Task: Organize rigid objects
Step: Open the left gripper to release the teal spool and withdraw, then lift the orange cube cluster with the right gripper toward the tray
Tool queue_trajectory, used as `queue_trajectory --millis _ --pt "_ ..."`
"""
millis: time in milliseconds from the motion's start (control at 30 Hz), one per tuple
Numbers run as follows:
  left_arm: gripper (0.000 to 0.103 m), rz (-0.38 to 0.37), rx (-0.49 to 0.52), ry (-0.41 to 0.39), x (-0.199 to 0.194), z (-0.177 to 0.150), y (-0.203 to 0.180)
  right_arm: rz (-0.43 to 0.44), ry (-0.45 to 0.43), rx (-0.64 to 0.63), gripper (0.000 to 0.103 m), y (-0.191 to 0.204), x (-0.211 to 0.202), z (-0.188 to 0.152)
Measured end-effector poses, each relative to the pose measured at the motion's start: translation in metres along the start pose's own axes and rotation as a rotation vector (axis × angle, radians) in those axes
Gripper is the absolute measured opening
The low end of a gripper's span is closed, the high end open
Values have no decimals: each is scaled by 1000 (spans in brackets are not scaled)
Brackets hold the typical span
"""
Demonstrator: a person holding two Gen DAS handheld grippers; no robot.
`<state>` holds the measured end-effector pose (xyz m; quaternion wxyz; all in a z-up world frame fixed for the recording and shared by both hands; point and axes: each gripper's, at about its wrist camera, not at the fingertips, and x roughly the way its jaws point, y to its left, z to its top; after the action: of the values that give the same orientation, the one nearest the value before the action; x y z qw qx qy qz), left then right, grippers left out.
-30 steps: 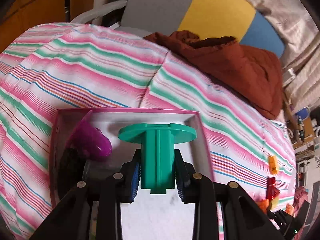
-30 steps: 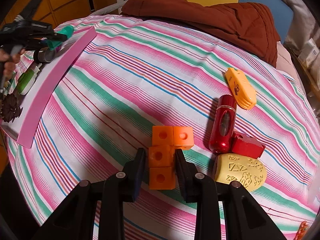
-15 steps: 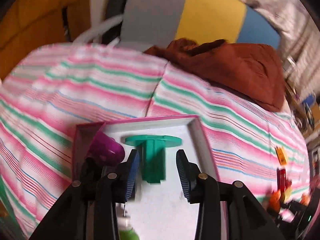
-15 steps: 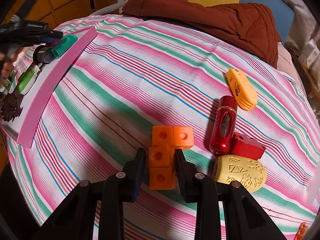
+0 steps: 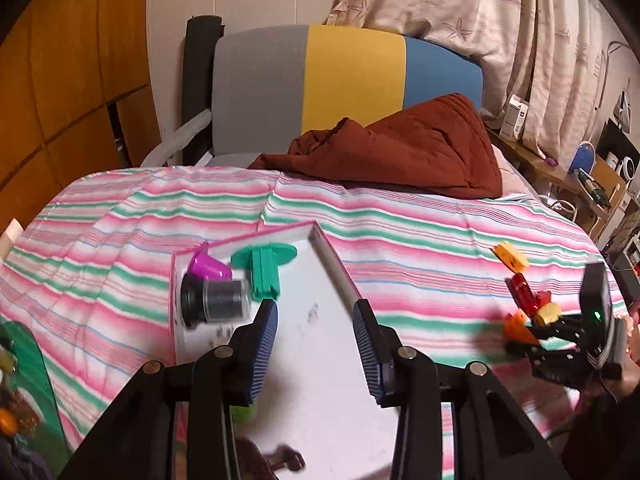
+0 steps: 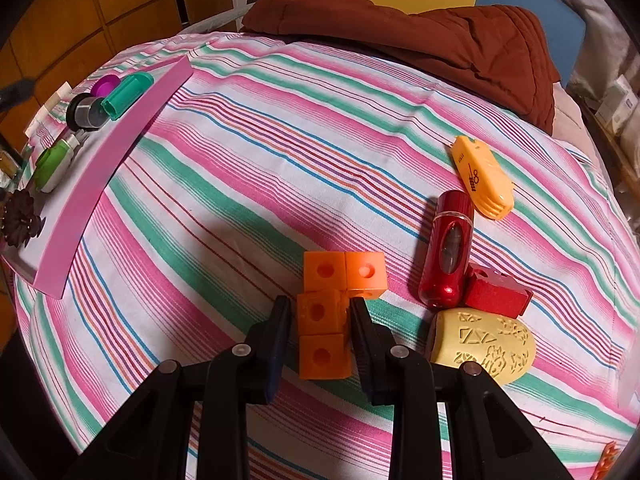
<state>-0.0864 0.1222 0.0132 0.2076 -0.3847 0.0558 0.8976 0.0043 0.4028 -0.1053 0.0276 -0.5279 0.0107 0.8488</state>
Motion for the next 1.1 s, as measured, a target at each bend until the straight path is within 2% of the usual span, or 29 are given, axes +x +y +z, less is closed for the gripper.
queue_trajectory --millis 267,500,733,1100 --pt "39 -2 21 8 -16 -24 -9 -9 -4 1 31 0 3 3" --pt "39 44 39 -16 -30 -41 -8 -5 -5 10 31 -3 3 4" --pt "39 68 56 1 -33 -55 -1 -11 -12 19 31 -4 3 4" --pt "39 38 18 20 -37 -64 15 -27 -36 6 31 0 2 1"
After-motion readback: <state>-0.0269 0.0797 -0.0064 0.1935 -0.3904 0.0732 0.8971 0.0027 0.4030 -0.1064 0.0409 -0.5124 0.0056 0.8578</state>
